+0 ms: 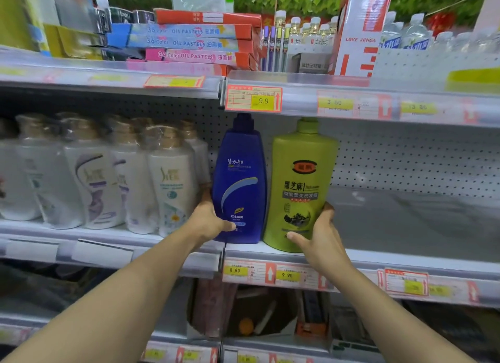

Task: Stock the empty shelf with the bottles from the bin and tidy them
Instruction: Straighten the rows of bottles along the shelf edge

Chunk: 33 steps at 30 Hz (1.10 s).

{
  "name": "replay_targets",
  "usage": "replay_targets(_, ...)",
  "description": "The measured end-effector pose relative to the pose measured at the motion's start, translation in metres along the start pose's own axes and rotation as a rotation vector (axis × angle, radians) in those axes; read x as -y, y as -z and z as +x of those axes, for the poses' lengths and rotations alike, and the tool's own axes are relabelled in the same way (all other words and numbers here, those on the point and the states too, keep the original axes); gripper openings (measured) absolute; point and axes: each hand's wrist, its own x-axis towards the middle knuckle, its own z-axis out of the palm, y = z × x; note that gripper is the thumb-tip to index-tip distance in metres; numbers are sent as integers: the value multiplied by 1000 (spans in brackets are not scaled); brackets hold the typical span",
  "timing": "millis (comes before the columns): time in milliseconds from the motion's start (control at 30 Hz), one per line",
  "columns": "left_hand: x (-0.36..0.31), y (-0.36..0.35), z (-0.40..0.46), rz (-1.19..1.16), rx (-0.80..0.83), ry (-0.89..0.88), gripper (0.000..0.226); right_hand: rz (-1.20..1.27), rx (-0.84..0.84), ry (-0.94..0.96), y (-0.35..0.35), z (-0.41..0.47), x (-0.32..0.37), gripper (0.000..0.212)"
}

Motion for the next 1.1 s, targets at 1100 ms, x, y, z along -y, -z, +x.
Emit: replay_targets(1100, -3, 12, -55, 467, -275, 42, 54, -685, -40, 433, 8, -54, 13, 58)
